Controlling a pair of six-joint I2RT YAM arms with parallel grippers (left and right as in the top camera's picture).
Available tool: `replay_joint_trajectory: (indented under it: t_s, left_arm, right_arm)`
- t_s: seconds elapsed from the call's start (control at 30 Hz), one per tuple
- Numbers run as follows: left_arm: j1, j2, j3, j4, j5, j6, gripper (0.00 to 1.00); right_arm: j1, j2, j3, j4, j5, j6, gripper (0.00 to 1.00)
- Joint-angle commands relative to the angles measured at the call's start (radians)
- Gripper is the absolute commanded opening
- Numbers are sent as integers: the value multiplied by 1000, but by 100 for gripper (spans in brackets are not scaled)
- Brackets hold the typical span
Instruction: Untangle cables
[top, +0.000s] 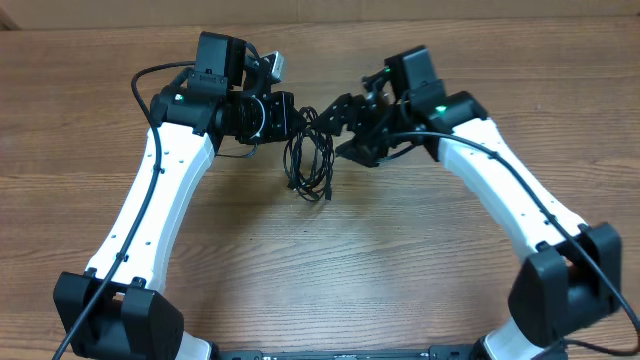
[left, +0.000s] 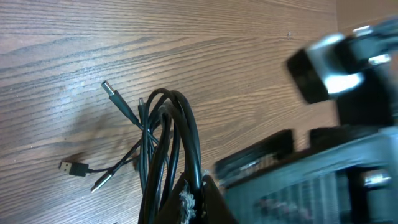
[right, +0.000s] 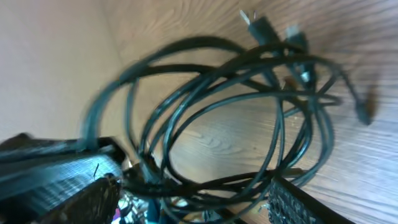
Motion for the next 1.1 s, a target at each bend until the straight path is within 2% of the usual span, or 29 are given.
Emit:
replay_joint_trajectory:
  t_s: [0.0, 0.47, 0.8, 1.07]
  left_arm:
    - [0, -1, 4, 13, 13, -14, 4]
    - [0, -1, 4, 16, 39, -14, 4]
    - [6, -1, 4, 26, 35, 6, 4]
    - [5, -1, 4, 53, 80, -20, 4]
  right_arm:
    - [33, 41, -5, 32, -10, 55, 71]
    - [8, 62, -5, 86, 23, 50, 71]
    - [-106, 62, -5, 71, -13, 37, 71]
    - [-66, 90, -5, 80, -47, 20, 71]
